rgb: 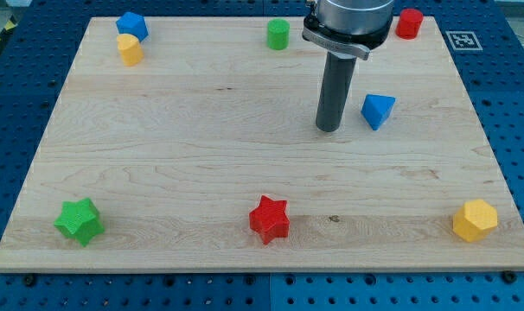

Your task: Slightly move the blue cube above to the yellow heart

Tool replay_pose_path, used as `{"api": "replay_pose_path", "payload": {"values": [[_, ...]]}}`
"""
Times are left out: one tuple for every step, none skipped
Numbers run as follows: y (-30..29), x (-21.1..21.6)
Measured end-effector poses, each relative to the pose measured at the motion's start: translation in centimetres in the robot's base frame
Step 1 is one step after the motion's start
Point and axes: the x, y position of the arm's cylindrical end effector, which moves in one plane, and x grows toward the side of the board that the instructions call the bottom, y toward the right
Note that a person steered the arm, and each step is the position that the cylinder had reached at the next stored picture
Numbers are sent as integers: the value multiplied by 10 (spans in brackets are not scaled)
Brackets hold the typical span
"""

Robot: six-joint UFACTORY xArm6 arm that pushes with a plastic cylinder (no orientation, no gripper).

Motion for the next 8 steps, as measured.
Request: {"api": "replay_pose_path", "payload": {"values": [[-2,0],[-20,0],[-48,0],[-67,0],[-69,0],[-101,0],[-148,0],[-191,-4]]}}
